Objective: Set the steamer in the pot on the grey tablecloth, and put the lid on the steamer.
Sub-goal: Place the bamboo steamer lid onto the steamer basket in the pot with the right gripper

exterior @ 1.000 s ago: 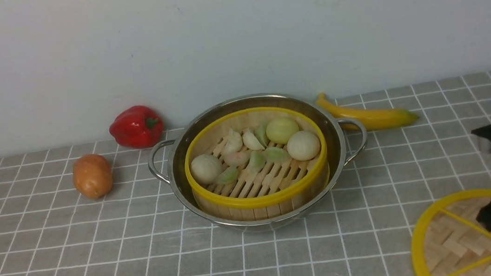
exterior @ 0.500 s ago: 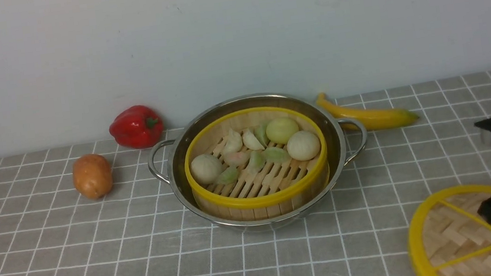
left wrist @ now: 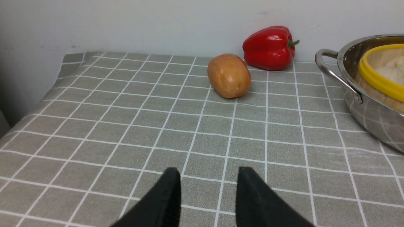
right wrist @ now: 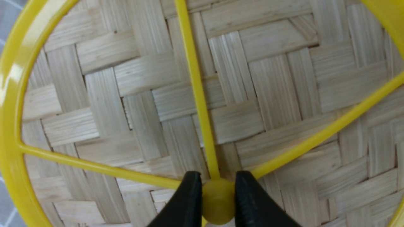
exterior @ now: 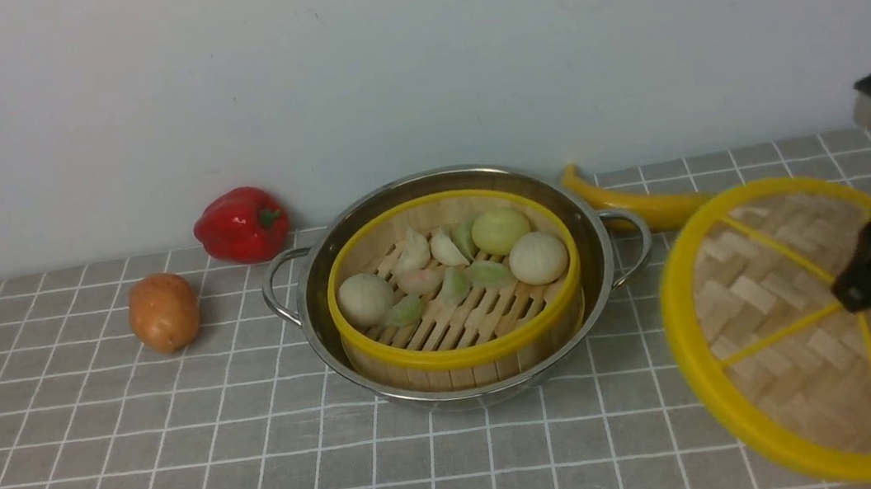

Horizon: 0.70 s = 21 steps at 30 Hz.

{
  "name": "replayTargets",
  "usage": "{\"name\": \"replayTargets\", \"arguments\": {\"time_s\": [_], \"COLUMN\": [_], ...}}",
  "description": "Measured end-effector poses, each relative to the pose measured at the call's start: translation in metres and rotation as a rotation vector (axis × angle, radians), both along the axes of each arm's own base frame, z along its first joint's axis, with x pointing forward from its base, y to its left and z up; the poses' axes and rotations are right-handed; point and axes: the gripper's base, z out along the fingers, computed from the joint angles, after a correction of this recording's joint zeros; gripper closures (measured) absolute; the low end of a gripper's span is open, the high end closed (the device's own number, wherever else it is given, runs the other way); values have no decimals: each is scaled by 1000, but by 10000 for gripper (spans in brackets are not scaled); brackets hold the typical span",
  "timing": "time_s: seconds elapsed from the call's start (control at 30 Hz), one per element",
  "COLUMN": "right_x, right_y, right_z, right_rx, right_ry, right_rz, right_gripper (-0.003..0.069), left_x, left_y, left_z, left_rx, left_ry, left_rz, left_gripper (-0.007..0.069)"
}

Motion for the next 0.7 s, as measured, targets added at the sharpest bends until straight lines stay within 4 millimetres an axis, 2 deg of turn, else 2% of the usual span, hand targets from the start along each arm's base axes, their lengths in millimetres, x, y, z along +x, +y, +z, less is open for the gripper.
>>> {"name": "replayTargets", "arguments": {"time_s": [0.1, 0.13, 0.2, 0.23, 0.33, 0.43, 0.57, 0.6, 0.7], "right_x": [6, 6, 12, 12, 25, 42, 58, 72, 83], "right_y": [29, 30, 58, 60, 90, 115, 131, 143, 155], "right_z": [24, 24, 46, 47, 58, 52, 39, 26, 14], "right_rx": [1, -1, 1, 0, -22, -35, -45, -63, -77], "right_ry": [-134, -138, -240, -245, -309, -316, -301, -296, -295], "right_rz": [115, 123, 215, 221, 315, 374, 405, 440, 472], "right_gripper": [512, 512, 512, 512, 512, 513, 513, 513, 513], "left_x": [0, 0, 0, 0, 0, 0, 0, 0, 0], "left_y": [0, 0, 0, 0, 0, 0, 0, 0, 0], "left_z": [0, 0, 0, 0, 0, 0, 0, 0, 0], "left_rx": [0, 0, 0, 0, 0, 0, 0, 0, 0], "left_ry": [0, 0, 0, 0, 0, 0, 0, 0, 0], "left_rz": [0, 0, 0, 0, 0, 0, 0, 0, 0], "left_gripper": [382, 382, 382, 382, 382, 382, 382, 382, 382]}}
